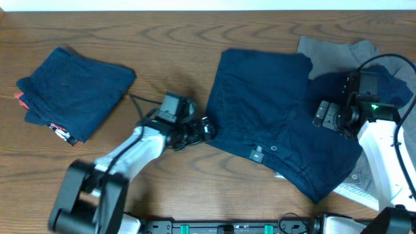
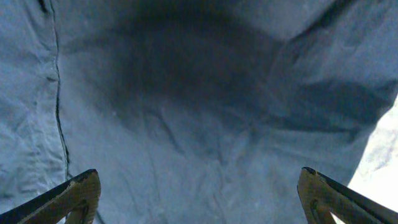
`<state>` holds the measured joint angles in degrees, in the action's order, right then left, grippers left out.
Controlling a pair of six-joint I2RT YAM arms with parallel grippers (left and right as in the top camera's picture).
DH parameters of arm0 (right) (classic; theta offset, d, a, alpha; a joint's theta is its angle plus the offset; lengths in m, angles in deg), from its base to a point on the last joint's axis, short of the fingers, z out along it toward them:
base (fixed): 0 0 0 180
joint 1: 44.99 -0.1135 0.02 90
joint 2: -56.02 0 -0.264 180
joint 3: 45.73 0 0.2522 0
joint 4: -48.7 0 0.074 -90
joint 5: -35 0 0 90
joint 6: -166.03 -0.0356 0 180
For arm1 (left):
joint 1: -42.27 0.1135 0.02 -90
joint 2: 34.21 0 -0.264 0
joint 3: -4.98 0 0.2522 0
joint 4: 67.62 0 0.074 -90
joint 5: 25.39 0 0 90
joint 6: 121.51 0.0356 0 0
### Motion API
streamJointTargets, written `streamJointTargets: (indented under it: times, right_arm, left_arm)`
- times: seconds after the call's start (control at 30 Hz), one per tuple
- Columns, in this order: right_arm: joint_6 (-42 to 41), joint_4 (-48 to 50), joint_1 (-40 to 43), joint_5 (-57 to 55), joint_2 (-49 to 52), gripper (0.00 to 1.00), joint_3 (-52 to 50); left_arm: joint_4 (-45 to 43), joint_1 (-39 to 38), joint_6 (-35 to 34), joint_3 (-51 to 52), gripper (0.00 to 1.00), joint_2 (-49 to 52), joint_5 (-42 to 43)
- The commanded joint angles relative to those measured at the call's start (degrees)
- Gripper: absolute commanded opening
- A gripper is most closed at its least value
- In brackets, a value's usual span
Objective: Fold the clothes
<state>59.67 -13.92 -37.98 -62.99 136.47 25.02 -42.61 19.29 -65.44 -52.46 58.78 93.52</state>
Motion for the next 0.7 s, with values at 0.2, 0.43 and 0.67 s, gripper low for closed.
streamJointTargets:
  times: [0.2,0.43,0.67]
  right_arm:
    - [-0.5,-0.3,0.3,-0.8,-0.5,0.99,0.5]
    - [-0.5,-0.2,0.6,-1.0,-0.5,0.99,0.5]
    - [-0.5,-0.2,0.6,-1.0,-0.5,0.99,0.5]
  left_arm:
    - [-9.9,-4.4,-4.3,0.4,0.06,6.1,0.7]
    - [-0.6,3.4,3.8,-6.2,0.06,-1.7,1.6]
    - [6.5,20.8,11.2,-27.1,0.06,-6.8,1.5]
